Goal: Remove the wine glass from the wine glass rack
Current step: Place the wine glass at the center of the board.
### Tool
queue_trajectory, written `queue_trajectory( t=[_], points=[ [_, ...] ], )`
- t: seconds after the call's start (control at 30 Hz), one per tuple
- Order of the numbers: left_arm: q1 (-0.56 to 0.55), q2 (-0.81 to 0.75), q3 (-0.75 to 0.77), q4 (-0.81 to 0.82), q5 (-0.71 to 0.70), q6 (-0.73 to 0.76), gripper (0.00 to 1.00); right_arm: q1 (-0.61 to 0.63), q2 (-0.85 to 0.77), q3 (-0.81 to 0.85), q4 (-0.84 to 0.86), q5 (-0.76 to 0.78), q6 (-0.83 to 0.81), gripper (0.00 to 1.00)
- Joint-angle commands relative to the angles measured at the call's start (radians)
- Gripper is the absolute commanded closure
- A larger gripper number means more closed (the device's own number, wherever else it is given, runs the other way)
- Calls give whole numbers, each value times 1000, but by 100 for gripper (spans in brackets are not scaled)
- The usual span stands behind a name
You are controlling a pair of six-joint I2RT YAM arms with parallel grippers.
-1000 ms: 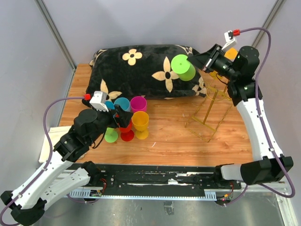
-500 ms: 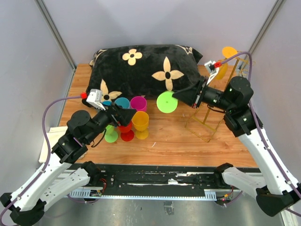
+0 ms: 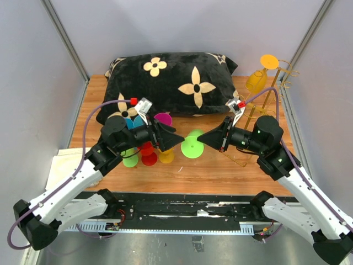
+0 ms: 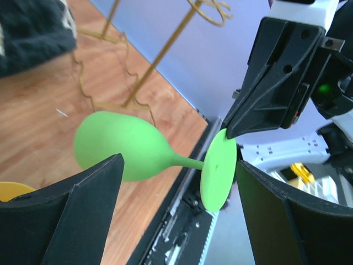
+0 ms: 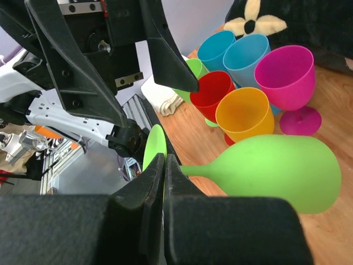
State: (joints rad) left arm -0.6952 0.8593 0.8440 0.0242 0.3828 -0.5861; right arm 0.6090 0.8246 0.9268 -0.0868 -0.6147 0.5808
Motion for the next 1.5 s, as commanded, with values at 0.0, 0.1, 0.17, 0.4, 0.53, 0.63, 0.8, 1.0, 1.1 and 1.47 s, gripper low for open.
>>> queue_trajectory(
  t=[0.0,0.1,0.17,0.4,0.53,0.63,0.8,1.0,1.1,1.47],
  points=[
    [-3,58,-21,133,204,-32,13,26,-64,-70,121,51,50,99],
    [-34,100,-16,147,249,-26,17,28,-70,-71,100,57,40,99],
    [-55,117,-4,129,242,-4,22,28,-71,-69,87,62,31,99],
    [-63,123,1,114,237,16,54,31,-76,-84,94,54,30,99],
    [-63,129,3,116,254,27,85,32,-82,-96,112,31,28,99],
    [-63,125,-2,131,256,28,99,32,-93,-100,79,30,0,98],
    [-64,101,-31,181,266,19,99,32,-133,-104,-26,21,-68,64],
    [-71,90,-45,218,267,16,99,32,-136,-120,-51,-52,-90,47],
    [-84,93,-46,223,260,22,100,34,-118,-129,-22,-70,-72,50],
    [-101,70,-34,148,156,65,68,56,-110,-186,87,-102,-113,99]
  ],
)
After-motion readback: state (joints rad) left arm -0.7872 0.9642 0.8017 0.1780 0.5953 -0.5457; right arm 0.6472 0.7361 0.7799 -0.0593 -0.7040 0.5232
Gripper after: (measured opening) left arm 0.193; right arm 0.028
